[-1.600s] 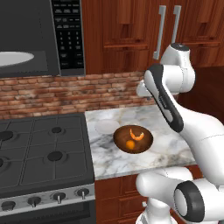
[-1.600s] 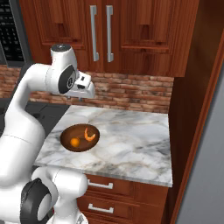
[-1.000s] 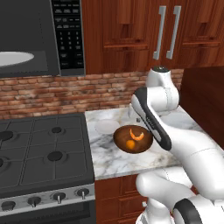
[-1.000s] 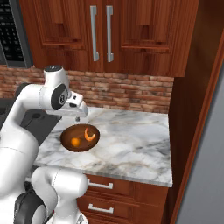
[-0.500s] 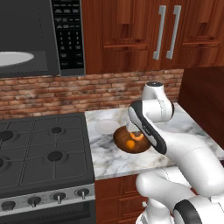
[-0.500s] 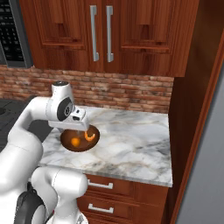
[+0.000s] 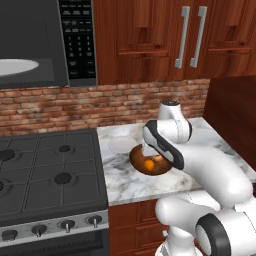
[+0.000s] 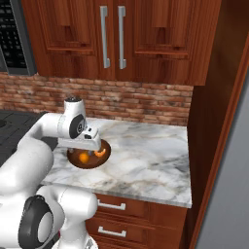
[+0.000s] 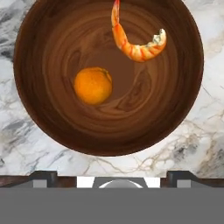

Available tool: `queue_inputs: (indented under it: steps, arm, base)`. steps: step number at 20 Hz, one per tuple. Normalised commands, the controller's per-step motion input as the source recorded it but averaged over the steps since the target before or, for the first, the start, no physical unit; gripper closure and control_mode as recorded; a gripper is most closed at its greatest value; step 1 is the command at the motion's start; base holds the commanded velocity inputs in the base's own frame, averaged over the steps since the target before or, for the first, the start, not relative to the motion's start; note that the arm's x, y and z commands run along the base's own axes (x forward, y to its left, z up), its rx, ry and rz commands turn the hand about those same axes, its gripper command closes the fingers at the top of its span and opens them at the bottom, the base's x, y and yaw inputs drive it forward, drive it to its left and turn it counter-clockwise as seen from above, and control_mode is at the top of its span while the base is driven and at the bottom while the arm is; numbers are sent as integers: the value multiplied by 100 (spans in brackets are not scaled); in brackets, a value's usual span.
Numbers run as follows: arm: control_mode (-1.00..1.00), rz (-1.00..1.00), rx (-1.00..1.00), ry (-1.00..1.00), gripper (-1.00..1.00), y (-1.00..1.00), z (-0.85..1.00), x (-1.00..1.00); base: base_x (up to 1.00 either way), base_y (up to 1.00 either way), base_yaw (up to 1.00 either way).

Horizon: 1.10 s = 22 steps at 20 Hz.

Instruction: Remove the tangerine from the bowl and place it on the small plate. Then place the bowl with only the shrimp in the microwave, close the door, and press the start button to microwave the shrimp.

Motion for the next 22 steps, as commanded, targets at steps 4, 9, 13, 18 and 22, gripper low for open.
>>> queue_inputs:
  steps: [4,9,13,18,22]
  arm:
    - [-100,0,0,1,-100,15,-33,16]
    - [-100,0,0,1,-100,11,-36,14]
    - [-100,0,0,0,-100,0,-31,15]
    - [-100,0,0,1,-100,0,-16,16]
    - [-100,0,0,0,-100,17,-16,15]
  base:
    - [0,0,0]
    - [0,0,0]
    - [0,0,0]
    - [0,0,0]
    - [0,0,0]
